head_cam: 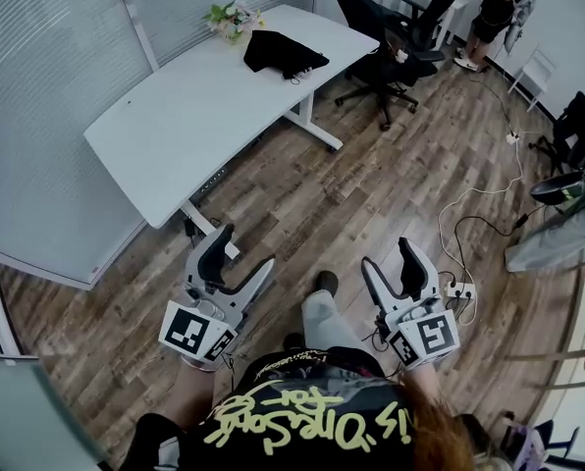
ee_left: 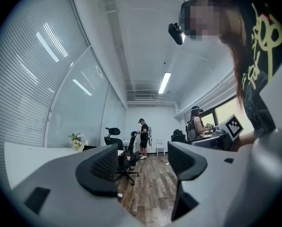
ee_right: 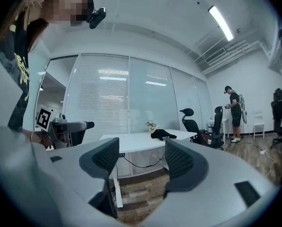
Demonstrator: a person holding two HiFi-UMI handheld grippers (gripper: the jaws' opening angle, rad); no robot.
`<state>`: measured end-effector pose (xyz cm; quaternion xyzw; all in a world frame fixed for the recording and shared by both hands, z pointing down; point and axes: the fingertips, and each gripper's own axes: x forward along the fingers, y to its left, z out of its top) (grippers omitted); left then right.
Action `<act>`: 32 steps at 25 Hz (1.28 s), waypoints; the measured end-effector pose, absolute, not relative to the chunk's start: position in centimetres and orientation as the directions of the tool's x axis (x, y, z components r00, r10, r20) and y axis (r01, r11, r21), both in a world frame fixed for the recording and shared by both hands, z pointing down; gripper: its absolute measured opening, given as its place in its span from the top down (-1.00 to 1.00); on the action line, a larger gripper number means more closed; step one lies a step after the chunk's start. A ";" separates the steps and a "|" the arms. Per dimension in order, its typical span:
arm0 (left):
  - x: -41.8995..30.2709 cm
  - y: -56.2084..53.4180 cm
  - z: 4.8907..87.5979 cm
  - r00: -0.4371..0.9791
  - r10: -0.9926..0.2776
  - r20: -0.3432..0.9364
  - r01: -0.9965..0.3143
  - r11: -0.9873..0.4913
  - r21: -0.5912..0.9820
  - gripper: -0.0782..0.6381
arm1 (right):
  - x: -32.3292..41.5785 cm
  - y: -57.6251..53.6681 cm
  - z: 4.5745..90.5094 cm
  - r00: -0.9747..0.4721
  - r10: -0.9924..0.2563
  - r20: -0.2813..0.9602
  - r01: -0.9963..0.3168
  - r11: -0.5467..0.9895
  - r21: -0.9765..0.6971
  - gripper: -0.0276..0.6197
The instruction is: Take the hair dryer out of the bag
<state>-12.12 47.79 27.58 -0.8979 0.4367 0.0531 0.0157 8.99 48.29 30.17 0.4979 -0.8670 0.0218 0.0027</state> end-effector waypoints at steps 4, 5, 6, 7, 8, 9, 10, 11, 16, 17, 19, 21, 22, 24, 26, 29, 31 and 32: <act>-12.4 45.9 27.9 0.609 -0.787 -0.101 -0.790 -0.613 0.019 -0.12 | 8.3 46.1 30.7 -0.522 -0.852 0.039 -0.853 0.521 -0.036 0.03; -12.5 45.4 28.1 0.606 -0.789 -0.098 -0.792 -0.611 0.017 -0.12 | 8.2 45.5 30.9 -0.525 -0.850 0.039 -0.851 0.524 -0.036 0.03; -12.7 44.8 28.2 0.603 -0.792 -0.096 -0.794 -0.607 0.018 -0.11 | 8.0 44.8 31.0 -0.527 -0.849 0.038 -0.850 0.526 -0.037 0.03; -12.9 44.1 28.2 0.599 -0.795 -0.096 -0.797 -0.603 0.022 -0.09 | 7.8 44.1 31.0 -0.531 -0.847 0.036 -0.848 0.529 -0.039 0.03; -13.1 43.5 28.2 0.595 -0.798 -0.097 -0.800 -0.600 0.026 -0.07 | 7.7 43.3 31.0 -0.534 -0.845 0.032 -0.846 0.532 -0.041 0.03; -13.2 42.8 28.2 0.593 -0.800 -0.098 -0.801 -0.597 0.029 -0.07 | 7.6 42.5 30.9 -0.536 -0.844 0.027 -0.844 0.534 -0.042 0.03; -13.2 42.0 28.1 0.591 -0.801 -0.098 -0.803 -0.596 0.027 -0.06 | 7.6 41.5 30.8 -0.536 -0.844 0.020 -0.844 0.535 -0.042 0.03; -13.2 41.1 28.1 0.589 -0.802 -0.097 -0.804 -0.594 0.022 -0.06 | 7.6 40.5 30.7 -0.537 -0.844 0.015 -0.843 0.536 -0.043 0.03; -14.1 35.5 27.7 0.556 -0.825 -0.100 -0.829 -0.560 0.014 -0.07 | 7.5 34.9 31.4 -0.550 -0.835 0.032 -0.835 0.548 -0.052 0.03; -14.1 34.4 27.5 0.551 -0.828 -0.102 -0.831 -0.556 0.019 -0.07 | 7.6 33.7 31.3 -0.552 -0.833 0.034 -0.833 0.551 -0.052 0.03; -13.8 32.4 27.1 0.549 -0.830 -0.101 -0.833 -0.553 0.019 -0.07 | 7.6 31.5 30.7 -0.560 -0.828 0.030 -0.828 0.558 -0.050 0.03; -13.4 30.4 27.0 0.545 -0.833 -0.096 -0.836 -0.548 0.013 -0.07 | 7.7 29.4 30.2 -0.570 -0.821 0.025 -0.821 0.569 -0.042 0.03; -13.2 29.5 27.1 0.540 -0.836 -0.096 -0.839 -0.544 0.012 -0.07 | 7.8 28.4 30.1 -0.575 -0.818 0.023 -0.818 0.574 -0.035 0.03; -12.8 27.5 27.2 0.532 -0.841 -0.098 -0.844 -0.536 0.017 -0.07 | 8.2 26.2 30.1 -0.579 -0.815 0.023 -0.815 0.579 -0.030 0.03; -12.4 25.6 27.3 0.525 -0.846 -0.094 -0.848 -0.529 0.019 -0.07 | 8.7 24.1 30.2 -0.582 -0.813 0.026 -0.813 0.581 -0.040 0.03; -11.8 23.0 27.1 0.513 -0.853 -0.098 -0.856 -0.517 0.020 -0.07 | 9.4 21.4 30.5 -0.591 -0.806 0.037 -0.806 0.590 -0.045 0.03; -11.3 21.3 26.8 0.508 -0.855 -0.104 -0.858 -0.513 0.020 -0.07 | 9.9 19.6 30.6 -0.599 -0.799 0.046 -0.800 0.598 -0.042 0.03; -10.9 20.5 26.8 0.508 -0.855 -0.105 -0.858 -0.513 0.022 -0.07 | 10.0 18.7 30.6 -0.604 -0.796 0.046 -0.797 0.603 -0.043 0.03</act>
